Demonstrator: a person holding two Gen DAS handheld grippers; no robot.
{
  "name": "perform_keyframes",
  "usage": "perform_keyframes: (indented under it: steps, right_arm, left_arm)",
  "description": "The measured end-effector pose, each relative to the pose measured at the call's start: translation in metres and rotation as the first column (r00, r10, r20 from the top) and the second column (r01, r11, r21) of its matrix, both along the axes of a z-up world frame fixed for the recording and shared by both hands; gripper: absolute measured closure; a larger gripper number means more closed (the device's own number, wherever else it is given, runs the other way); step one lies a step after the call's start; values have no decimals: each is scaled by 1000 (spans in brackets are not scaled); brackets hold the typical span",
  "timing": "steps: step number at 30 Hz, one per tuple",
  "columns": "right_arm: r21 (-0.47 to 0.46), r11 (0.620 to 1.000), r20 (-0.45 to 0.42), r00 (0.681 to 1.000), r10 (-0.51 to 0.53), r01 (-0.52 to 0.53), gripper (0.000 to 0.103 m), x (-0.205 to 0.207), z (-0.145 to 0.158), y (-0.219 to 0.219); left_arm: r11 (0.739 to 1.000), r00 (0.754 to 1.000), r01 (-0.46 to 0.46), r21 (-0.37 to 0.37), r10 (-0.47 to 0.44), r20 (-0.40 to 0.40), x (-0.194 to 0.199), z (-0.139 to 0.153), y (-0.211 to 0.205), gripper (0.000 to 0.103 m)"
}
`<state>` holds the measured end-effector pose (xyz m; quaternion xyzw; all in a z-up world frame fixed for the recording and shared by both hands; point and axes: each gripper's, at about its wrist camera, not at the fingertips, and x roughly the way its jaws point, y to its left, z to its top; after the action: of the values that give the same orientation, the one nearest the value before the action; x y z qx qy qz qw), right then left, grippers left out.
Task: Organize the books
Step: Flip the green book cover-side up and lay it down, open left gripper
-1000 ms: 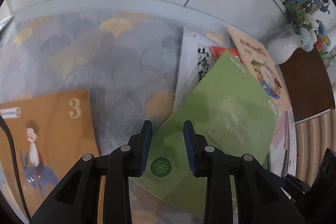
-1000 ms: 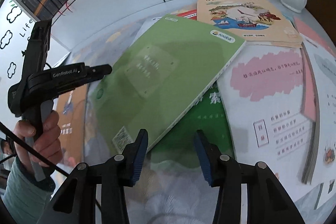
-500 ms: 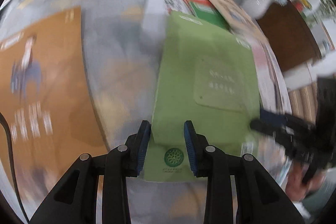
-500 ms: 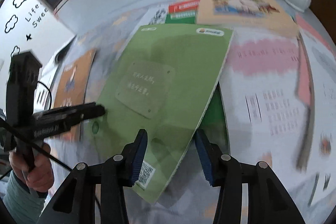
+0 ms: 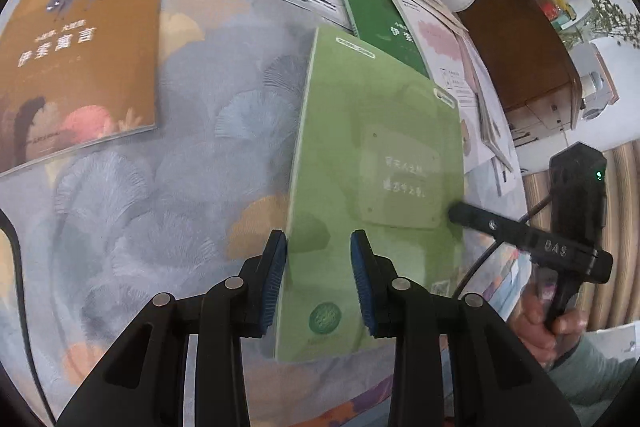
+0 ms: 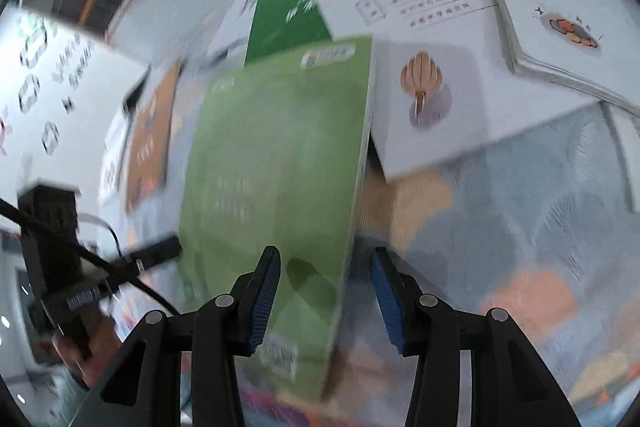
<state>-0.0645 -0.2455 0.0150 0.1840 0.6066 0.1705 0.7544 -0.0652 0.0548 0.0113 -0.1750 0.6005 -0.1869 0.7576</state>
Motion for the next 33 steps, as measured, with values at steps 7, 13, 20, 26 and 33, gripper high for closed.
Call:
perform_keyframes:
  steps: [7, 13, 20, 26, 33]
  right_arm:
    - [138, 990, 3, 999, -33, 33, 47, 8, 6, 0]
    - [368, 929, 74, 996, -55, 24, 47, -20, 60, -38]
    - [428, 901, 192, 981, -15, -70, 44, -21, 123, -19]
    - [455, 868, 175, 975, 133, -200, 44, 8, 109, 50]
    - [294, 900, 112, 947, 301, -321, 43, 6, 76, 118]
  left_arm:
    - [1000, 1000, 0, 7, 0, 13, -8, 2, -6, 74]
    - [984, 997, 71, -161, -76, -23, -16, -2, -35, 74]
    - [972, 999, 31, -231, -32, 1, -17, 11, -38, 76]
    - [952, 966, -229, -204, 248, 71, -27, 48, 62, 76]
    - [925, 926, -360, -122, 370, 78, -52, 47, 115, 76]
